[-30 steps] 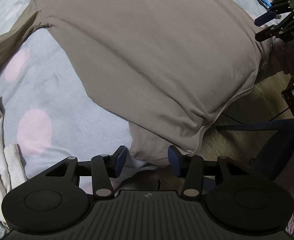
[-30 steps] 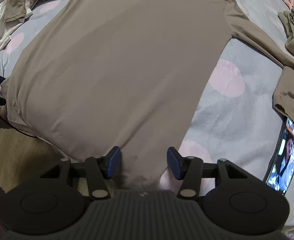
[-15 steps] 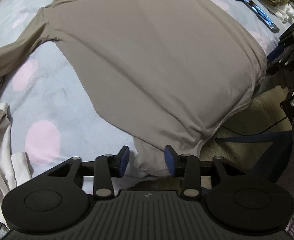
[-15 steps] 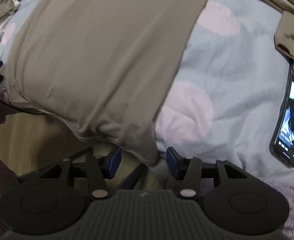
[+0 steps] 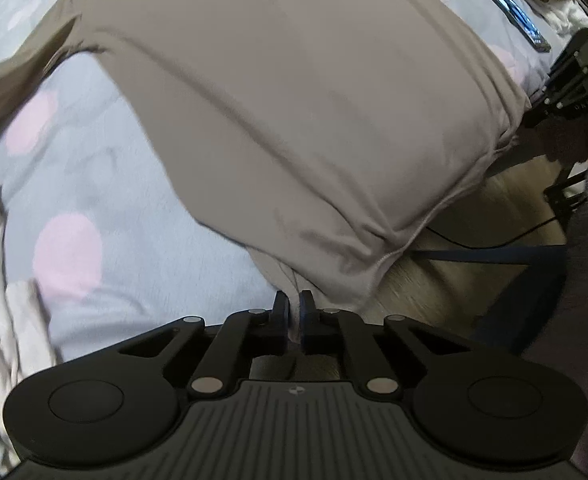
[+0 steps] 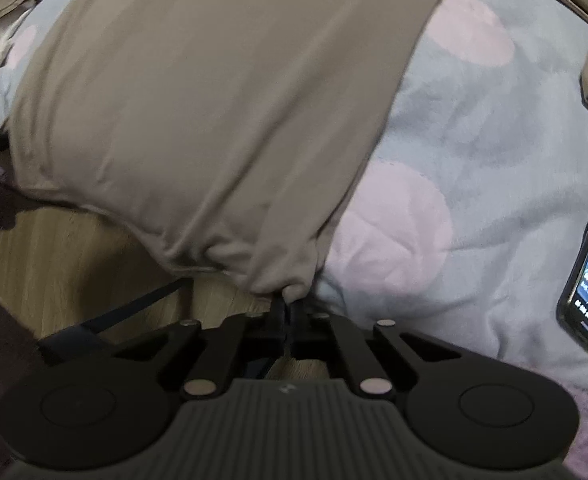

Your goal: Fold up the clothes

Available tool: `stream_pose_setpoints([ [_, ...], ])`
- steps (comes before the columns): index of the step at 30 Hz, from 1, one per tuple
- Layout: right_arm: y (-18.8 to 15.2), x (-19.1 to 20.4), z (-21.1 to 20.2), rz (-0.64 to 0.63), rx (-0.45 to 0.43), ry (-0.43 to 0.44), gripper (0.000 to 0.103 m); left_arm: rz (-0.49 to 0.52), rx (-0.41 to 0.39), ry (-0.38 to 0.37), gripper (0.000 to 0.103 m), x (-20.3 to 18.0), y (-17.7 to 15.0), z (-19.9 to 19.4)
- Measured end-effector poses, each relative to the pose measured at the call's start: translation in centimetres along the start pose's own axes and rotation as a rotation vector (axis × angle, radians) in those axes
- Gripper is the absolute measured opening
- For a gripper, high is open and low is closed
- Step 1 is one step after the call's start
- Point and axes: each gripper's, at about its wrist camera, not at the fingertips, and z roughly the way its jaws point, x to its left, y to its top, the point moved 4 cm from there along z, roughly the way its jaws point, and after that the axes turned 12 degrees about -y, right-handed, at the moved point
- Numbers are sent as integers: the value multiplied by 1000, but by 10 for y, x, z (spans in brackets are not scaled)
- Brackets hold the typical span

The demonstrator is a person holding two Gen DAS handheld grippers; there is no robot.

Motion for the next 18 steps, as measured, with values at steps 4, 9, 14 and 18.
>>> stream_pose_setpoints([
  [4,-6,0,-22,-106,18,-27,2,-51,29,-30,3,0,-11,-24],
  [9,-18,-17,-15,-85,79,-4,1,-125,89,-2,3,16,-26,-18],
  [14,-18,-14,0,-99,88,-9,1,-184,102,24,3,34,-29,-2],
  [18,-15,-15,-4,-86,64,-4,7,-191,71,23,12,37,-26,-2],
])
